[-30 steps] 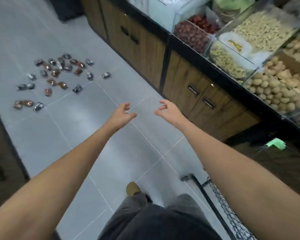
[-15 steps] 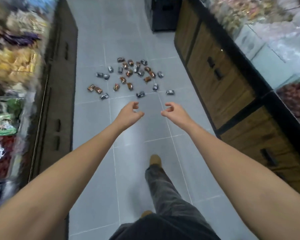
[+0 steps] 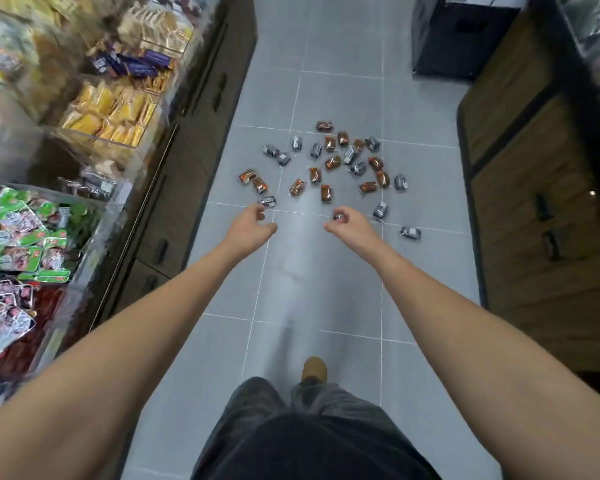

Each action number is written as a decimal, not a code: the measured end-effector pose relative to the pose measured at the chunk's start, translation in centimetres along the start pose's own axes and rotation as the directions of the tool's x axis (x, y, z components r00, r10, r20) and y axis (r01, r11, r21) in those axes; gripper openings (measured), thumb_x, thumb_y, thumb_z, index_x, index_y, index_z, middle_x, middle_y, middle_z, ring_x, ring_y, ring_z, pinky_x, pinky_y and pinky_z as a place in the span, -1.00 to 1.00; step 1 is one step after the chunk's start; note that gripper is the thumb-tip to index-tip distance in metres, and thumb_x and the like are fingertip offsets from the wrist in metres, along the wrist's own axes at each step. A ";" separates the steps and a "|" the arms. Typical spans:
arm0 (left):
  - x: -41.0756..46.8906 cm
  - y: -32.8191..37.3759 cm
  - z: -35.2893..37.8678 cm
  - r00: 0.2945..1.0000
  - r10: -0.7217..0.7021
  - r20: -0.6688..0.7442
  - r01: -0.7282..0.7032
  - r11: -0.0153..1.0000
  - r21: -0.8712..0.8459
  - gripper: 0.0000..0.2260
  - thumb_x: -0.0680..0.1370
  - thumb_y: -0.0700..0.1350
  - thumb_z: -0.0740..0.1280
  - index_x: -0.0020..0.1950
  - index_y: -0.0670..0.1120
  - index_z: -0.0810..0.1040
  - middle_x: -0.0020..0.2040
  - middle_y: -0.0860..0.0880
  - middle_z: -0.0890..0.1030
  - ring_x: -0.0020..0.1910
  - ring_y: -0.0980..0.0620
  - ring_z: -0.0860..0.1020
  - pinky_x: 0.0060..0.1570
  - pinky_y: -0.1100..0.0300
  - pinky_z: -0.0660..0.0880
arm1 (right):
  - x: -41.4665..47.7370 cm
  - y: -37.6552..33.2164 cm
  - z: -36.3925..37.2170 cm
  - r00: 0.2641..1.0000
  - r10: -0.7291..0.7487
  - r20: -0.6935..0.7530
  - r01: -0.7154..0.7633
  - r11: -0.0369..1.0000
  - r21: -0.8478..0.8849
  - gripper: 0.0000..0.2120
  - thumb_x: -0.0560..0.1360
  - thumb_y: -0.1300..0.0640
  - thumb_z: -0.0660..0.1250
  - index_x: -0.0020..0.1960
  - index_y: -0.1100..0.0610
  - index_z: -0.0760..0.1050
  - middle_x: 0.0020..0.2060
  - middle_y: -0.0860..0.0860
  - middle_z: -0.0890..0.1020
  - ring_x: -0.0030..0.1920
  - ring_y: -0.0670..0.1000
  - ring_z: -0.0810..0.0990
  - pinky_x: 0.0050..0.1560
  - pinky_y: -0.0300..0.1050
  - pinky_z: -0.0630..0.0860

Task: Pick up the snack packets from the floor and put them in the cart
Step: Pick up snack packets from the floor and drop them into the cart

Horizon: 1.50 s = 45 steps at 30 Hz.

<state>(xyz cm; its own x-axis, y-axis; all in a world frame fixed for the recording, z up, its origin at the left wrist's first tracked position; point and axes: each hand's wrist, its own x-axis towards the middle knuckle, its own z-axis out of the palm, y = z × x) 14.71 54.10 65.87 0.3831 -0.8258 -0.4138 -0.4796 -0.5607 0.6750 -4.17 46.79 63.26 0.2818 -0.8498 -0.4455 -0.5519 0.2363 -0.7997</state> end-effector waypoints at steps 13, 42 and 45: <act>18.6 1.5 -5.7 0.993 -0.111 -0.035 0.107 0.990 -0.092 -0.49 0.54 -0.13 0.32 0.45 -0.17 0.26 0.40 -0.12 0.39 0.35 -0.06 0.40 0.22 0.23 0.30 | 19.6 -9.3 1.4 0.992 0.019 0.121 -0.010 0.997 -0.077 -0.59 0.51 0.10 0.31 0.32 0.19 0.38 -0.02 0.07 0.52 0.04 0.07 0.54 0.01 -0.08 0.41; 64.9 3.1 -4.8 0.918 -0.294 0.267 0.309 0.951 -0.016 -0.51 0.54 -0.20 0.29 0.46 -0.14 0.25 0.39 -0.12 0.36 0.36 -0.04 0.35 0.07 0.37 0.22 | 64.6 -14.1 4.7 0.922 0.349 0.169 -0.337 0.937 -0.097 -0.54 0.49 0.21 0.37 0.36 0.20 0.37 -0.10 -0.02 0.54 0.04 0.01 0.54 0.11 -0.20 0.47; 69.5 -0.3 -1.3 0.903 -0.351 0.246 0.356 0.934 0.029 -0.48 0.54 -0.13 0.30 0.48 -0.07 0.24 0.42 -0.08 0.34 0.38 -0.04 0.34 0.24 0.26 0.25 | 70.3 -10.8 6.6 0.913 0.383 0.141 -0.377 0.924 -0.069 -0.58 0.51 0.25 0.34 0.34 0.22 0.37 -0.24 -0.08 0.46 -0.20 -0.09 0.46 -0.26 -0.37 0.36</act>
<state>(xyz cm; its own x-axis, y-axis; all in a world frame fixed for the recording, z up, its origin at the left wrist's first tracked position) 42.50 -3.05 37.67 0.3205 -0.5638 -0.7612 -0.3343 -0.8192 0.4660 26.81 -12.41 37.95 0.1566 -0.6186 -0.7699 -0.6699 0.5063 -0.5431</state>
